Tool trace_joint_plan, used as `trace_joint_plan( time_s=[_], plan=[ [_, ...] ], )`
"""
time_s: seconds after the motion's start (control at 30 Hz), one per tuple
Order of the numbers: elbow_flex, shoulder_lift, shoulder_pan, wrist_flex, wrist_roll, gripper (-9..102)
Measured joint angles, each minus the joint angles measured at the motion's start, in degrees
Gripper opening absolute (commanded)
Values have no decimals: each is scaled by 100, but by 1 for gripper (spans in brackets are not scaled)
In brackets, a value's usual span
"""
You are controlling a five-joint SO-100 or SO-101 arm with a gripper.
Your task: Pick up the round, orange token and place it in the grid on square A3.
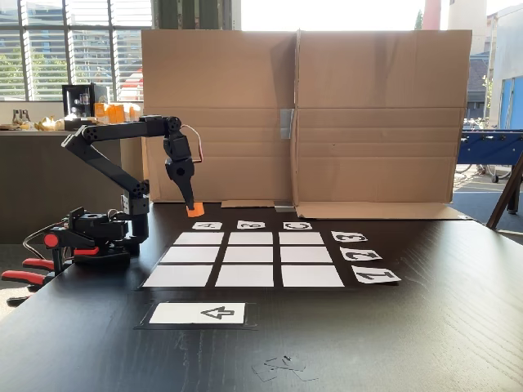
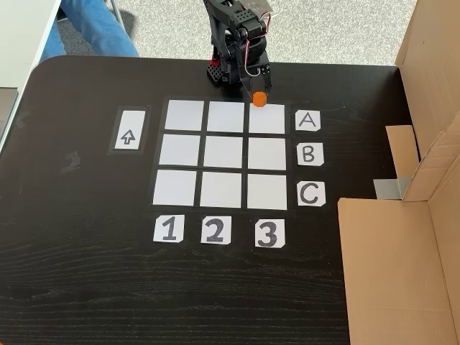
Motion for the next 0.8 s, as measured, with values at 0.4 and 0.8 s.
trace_joint_plan(
  time_s=[0.4,0.8],
  plan=[
    [677,-272,-185,-879,18,-1],
    [782,-1371,-466,-1731,185,-1]
  ],
)
